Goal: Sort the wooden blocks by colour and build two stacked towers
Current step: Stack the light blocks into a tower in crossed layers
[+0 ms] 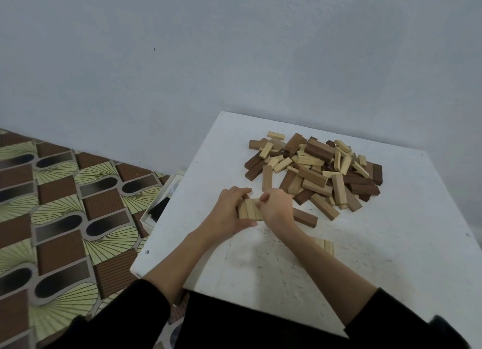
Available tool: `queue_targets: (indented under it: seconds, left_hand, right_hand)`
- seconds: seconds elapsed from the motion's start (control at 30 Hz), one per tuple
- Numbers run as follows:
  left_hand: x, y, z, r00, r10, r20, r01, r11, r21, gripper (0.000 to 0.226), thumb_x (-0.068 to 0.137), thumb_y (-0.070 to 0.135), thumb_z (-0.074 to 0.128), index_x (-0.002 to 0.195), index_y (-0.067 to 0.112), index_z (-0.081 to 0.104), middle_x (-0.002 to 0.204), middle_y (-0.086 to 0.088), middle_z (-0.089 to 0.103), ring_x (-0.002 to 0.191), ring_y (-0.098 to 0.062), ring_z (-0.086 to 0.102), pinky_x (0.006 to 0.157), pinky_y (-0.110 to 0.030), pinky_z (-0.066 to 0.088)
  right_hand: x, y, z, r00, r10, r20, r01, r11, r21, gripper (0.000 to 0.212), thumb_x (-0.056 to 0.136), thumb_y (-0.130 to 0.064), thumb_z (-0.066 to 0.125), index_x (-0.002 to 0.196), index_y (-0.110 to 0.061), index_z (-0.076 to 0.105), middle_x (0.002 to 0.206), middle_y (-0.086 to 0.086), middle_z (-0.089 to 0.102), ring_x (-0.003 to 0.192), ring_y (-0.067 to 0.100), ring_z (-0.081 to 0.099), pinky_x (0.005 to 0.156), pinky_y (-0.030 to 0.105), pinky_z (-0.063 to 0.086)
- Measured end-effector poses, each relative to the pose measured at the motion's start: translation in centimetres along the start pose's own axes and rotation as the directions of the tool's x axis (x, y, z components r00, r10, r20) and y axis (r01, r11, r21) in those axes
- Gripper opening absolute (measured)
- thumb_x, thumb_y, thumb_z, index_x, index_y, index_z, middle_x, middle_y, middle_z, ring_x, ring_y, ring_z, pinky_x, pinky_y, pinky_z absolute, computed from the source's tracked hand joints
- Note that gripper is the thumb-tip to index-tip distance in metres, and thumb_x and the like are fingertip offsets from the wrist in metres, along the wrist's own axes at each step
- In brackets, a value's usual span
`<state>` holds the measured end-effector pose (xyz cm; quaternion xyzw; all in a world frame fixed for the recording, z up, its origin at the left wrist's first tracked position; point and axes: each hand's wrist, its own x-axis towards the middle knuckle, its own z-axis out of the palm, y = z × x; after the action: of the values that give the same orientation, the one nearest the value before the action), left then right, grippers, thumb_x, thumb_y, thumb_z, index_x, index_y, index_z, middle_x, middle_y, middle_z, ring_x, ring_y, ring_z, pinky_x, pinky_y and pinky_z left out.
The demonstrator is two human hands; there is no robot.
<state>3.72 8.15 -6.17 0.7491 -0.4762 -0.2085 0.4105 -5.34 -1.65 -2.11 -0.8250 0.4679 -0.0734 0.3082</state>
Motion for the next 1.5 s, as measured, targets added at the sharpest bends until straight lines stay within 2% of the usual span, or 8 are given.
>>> queue_targets:
  seconds: [0.37, 0.47, 0.53, 0.77, 0.83, 0.93, 1.27, 1.5]
  left_hand:
    - [0.3, -0.1, -1.2, 0.999, -0.054, 0.002, 0.054, 0.998, 0.032, 0.075, 0.074, 0.031, 0.079, 0.137, 0.018, 0.040, 0.119, 0.005, 0.040, 0.101, -0.011, 0.044, 0.077, -0.013, 0.035]
    - [0.2, -0.7, -2.0, 0.996, -0.070, -0.058, 0.073, 0.996, 0.049, 0.049, 0.088, 0.008, 0.057, 0.135, 0.015, 0.043, 0.118, 0.001, 0.046, 0.092, -0.012, 0.044, 0.070, -0.005, 0.036]
    - [0.2, -1.2, -2.1, 1.000, -0.014, -0.006, 0.015, 0.991, 0.131, 0.056, 0.084, -0.005, 0.052, 0.136, 0.013, 0.042, 0.123, -0.002, 0.048, 0.093, -0.010, 0.039, 0.073, -0.003, 0.034]
    - [0.8, -1.5, -2.4, 0.997, 0.041, 0.059, -0.049, 0.988, 0.143, 0.070, 0.078, 0.008, 0.073, 0.139, 0.015, 0.039, 0.132, 0.000, 0.045, 0.103, -0.011, 0.036, 0.076, -0.009, 0.035]
    - [0.5, -1.5, -2.4, 0.994, 0.039, 0.097, -0.050, 0.992, 0.115, 0.074, 0.076, 0.013, 0.075, 0.140, 0.020, 0.038, 0.127, 0.008, 0.047, 0.105, -0.009, 0.034, 0.080, -0.012, 0.034]
    - [0.3, -1.3, -2.3, 0.993, 0.014, 0.116, -0.022, 0.998, 0.066, 0.076, 0.075, 0.013, 0.075, 0.141, 0.022, 0.038, 0.117, 0.014, 0.052, 0.104, -0.005, 0.033, 0.079, -0.008, 0.035]
    - [-0.2, -2.0, -2.3, 0.996, -0.023, -0.088, 0.026, 0.999, 0.029, 0.078, 0.071, 0.017, 0.079, 0.138, 0.020, 0.039, 0.113, 0.007, 0.049, 0.105, -0.008, 0.036, 0.081, -0.008, 0.035]
    - [-0.6, -2.4, -2.2, 0.994, 0.019, -0.110, -0.021, 1.000, -0.014, 0.072, 0.073, 0.011, 0.076, 0.136, 0.020, 0.042, 0.114, 0.005, 0.053, 0.104, 0.000, 0.038, 0.082, -0.001, 0.032]
  right_hand:
    - [-1.0, 0.9, 1.0, 0.999, 0.013, -0.034, -0.006, 0.978, 0.207, 0.027, 0.095, -0.003, 0.042, 0.120, -0.003, 0.051, 0.119, 0.011, 0.051, 0.098, 0.017, 0.049, 0.070, 0.018, 0.037]
    - [-1.1, 1.3, 1.4, 1.000, -0.006, -0.013, 0.009, 0.965, 0.261, 0.032, 0.090, 0.005, 0.041, 0.121, -0.002, 0.049, 0.112, 0.013, 0.053, 0.094, 0.018, 0.048, 0.059, 0.016, 0.034]
    - [-1.0, 1.4, 1.6, 1.000, -0.012, 0.001, 0.011, 0.962, 0.272, 0.036, 0.087, 0.009, 0.040, 0.120, -0.002, 0.049, 0.107, 0.013, 0.053, 0.090, 0.017, 0.047, 0.056, 0.015, 0.034]
    - [-0.5, 0.8, 2.1, 1.000, -0.009, 0.009, 0.006, 0.955, 0.297, 0.046, 0.081, 0.015, 0.037, 0.116, -0.010, 0.053, 0.105, 0.007, 0.053, 0.098, 0.023, 0.051, 0.065, 0.024, 0.044]
    - [-0.3, 0.8, 2.4, 1.000, -0.020, 0.019, 0.013, 0.948, 0.318, 0.050, 0.079, 0.016, 0.036, 0.113, -0.016, 0.055, 0.110, 0.009, 0.053, 0.093, 0.022, 0.052, 0.059, 0.020, 0.041]
    - [-0.2, 0.8, 2.8, 0.997, -0.072, -0.009, 0.070, 0.937, 0.342, 0.055, 0.072, 0.017, 0.034, 0.102, -0.024, 0.053, 0.104, 0.004, 0.058, 0.100, 0.021, 0.052, 0.068, 0.024, 0.046]
    - [-0.9, 1.6, 3.6, 0.964, -0.163, -0.210, 0.228, 0.912, 0.341, 0.043, 0.084, 0.016, 0.041, 0.115, -0.010, 0.055, 0.109, 0.002, 0.055, 0.095, 0.012, 0.047, 0.074, 0.006, 0.037]
    - [-0.9, 2.8, 5.0, 0.829, -0.433, -0.354, 0.508, 0.847, 0.155, 0.027, 0.064, 0.015, 0.068, 0.084, -0.003, 0.064, 0.087, 0.009, 0.060, 0.080, 0.023, 0.051, 0.071, 0.032, 0.046]
